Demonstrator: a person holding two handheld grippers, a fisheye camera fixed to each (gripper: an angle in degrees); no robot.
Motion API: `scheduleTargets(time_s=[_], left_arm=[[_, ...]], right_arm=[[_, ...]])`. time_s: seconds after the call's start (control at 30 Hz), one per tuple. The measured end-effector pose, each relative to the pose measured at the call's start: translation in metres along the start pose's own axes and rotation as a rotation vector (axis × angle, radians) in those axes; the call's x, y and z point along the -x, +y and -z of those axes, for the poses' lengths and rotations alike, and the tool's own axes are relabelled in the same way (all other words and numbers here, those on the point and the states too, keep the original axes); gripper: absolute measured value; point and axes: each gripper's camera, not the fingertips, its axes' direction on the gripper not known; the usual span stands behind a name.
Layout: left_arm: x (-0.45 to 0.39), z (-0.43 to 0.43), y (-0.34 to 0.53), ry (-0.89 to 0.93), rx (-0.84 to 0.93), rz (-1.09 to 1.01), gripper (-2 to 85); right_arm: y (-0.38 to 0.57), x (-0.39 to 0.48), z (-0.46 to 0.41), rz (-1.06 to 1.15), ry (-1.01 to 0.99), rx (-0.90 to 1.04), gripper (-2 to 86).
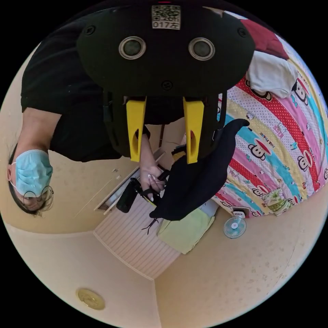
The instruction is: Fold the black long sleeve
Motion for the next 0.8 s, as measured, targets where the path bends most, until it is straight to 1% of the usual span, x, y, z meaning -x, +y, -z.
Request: scheduleTargets(time_s=[0.13,0.2,0.23,0.27,0.37,0.43,0.47,0.5,0.57,0.63,0.7,0.8], left_arm=[[-0.014,-0.043,-0.030,-0.153,-0.001,-0.016,18.6],[-0.014,-0.070,-0.043,-0.270,0.026,-0.020,16.1],[-0.013,-0.075,-0.044,-0.284,0.025,-0.023,15.2],[-0.012,-0.079,-0.045,-0.291,0.006,-0.021,11.9],[-0.007,-0.067,-0.042,-0.198,-0.083,-0.042,6.3],[-0.002,-0.058,-0.044,-0.136,-0.113,-0.065,4.5],[0.006,-0.056,-0.047,-0.073,-0.110,-0.058,4.2],[0.015,-0.055,-0.051,-0.002,-0.113,-0.037,4.0],[0.024,-0.056,-0.055,0.064,-0.127,-0.006,3.9],[0.025,-0.054,-0.057,0.055,-0.148,0.013,4.0],[0.016,-0.048,-0.056,-0.029,-0.186,0.014,4.0],[0.006,-0.041,-0.053,-0.097,-0.252,0.032,4.0]], right_arm=[[-0.020,0.020,0.004,0.077,0.090,-0.017,4.7],[-0.027,0.026,0.010,0.083,0.095,-0.046,4.8],[-0.028,0.026,0.011,0.084,0.092,-0.051,4.9],[-0.029,0.025,0.012,0.084,0.104,-0.050,5.1],[-0.023,0.003,0.013,0.013,0.174,0.006,5.8],[-0.010,-0.017,0.016,-0.030,0.138,0.028,6.4],[0.000,-0.028,0.019,-0.045,0.074,0.035,6.9],[0.013,-0.037,0.022,-0.079,0.013,0.016,7.7],[0.034,-0.043,0.030,-0.126,-0.072,-0.037,8.9],[0.057,-0.045,0.039,-0.186,-0.136,-0.090,9.3],[0.086,-0.044,0.054,-0.297,-0.209,-0.149,9.3],[0.108,-0.029,0.060,-0.423,-0.274,-0.127,10.4]])
